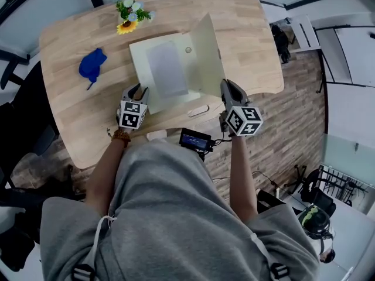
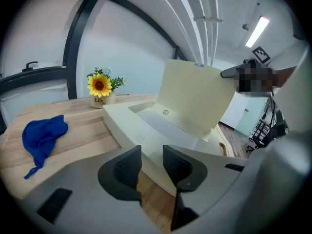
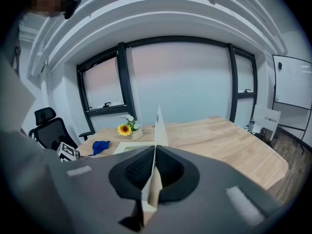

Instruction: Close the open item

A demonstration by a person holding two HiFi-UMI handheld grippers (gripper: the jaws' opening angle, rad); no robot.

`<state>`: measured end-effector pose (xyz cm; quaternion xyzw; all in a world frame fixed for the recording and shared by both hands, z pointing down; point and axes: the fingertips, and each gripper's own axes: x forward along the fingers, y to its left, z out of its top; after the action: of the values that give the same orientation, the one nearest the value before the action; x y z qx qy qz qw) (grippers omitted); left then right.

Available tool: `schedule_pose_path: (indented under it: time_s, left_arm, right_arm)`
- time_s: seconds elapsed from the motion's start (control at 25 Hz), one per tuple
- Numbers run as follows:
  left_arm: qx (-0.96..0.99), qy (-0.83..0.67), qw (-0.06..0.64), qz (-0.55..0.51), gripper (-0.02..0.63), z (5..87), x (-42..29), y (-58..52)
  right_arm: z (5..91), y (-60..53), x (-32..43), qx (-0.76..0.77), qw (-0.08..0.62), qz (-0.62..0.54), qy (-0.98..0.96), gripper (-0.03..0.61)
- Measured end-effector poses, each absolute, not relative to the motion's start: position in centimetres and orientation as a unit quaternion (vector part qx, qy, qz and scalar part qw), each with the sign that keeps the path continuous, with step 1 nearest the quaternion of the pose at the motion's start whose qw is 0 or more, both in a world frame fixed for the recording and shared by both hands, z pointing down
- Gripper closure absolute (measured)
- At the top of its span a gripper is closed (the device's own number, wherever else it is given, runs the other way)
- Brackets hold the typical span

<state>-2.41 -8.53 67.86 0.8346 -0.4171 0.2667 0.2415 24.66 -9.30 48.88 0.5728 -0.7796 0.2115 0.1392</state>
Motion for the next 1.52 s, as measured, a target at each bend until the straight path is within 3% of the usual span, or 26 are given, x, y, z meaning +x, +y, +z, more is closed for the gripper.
schedule_pose_path:
  time_s: [1.52]
  left_arm:
    - [0.830, -0.424, 0.266, 0.245, 0.486, 68.0, -2.4, -8.7]
  right_arm:
    - [51.3, -6.9, 13.8, 0.446, 0.262, 0.156, -0.842, 0.550]
